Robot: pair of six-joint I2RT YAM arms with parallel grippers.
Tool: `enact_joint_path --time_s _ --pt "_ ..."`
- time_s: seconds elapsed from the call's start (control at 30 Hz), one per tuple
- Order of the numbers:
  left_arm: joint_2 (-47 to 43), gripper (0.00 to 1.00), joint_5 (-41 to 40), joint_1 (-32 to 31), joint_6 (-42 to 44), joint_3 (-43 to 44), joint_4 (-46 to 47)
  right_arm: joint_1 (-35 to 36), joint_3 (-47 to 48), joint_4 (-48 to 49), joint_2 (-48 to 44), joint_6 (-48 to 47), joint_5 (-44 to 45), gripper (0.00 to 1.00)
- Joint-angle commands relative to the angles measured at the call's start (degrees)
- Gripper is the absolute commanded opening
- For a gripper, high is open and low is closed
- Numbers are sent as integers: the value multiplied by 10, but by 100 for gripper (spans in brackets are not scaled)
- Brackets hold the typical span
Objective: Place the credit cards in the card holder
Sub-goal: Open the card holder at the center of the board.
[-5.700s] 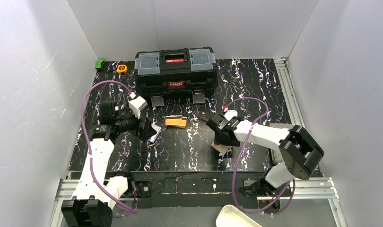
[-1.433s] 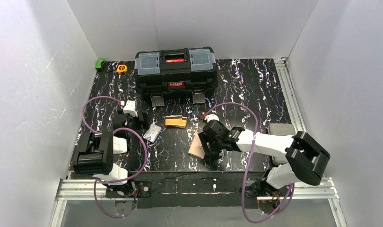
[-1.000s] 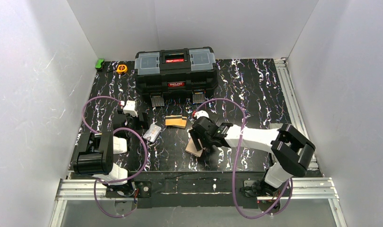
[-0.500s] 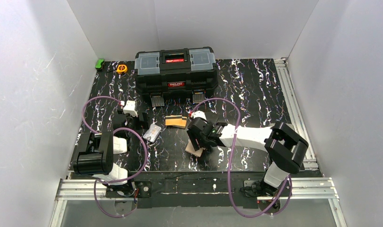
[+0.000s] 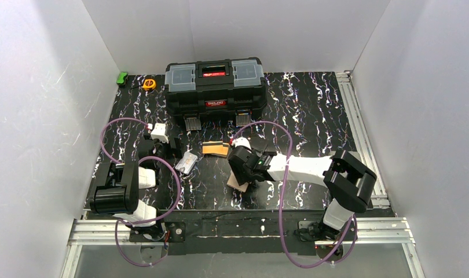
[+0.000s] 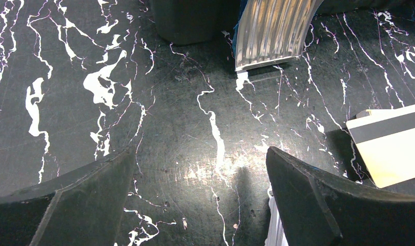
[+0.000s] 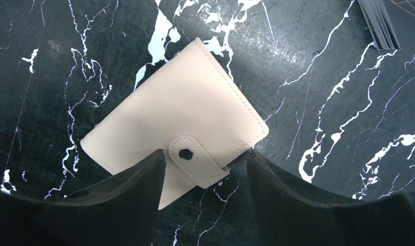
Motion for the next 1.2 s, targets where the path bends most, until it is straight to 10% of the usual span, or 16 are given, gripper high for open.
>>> enact_joint_path --time_s 0.0,0.57,0.9,1.17 --pt "-5 99 -2 2 2 10 8 16 1 -13 0 1 12 66" --pt "-5 99 -2 2 2 10 9 21 -13 0 -7 -6 10 38" --pt "-6 99 -1 2 2 10 9 23 1 -27 -39 -9 18 1" --pt "-7 99 -4 3 -2 13 7 27 5 -46 -74 -11 29 1"
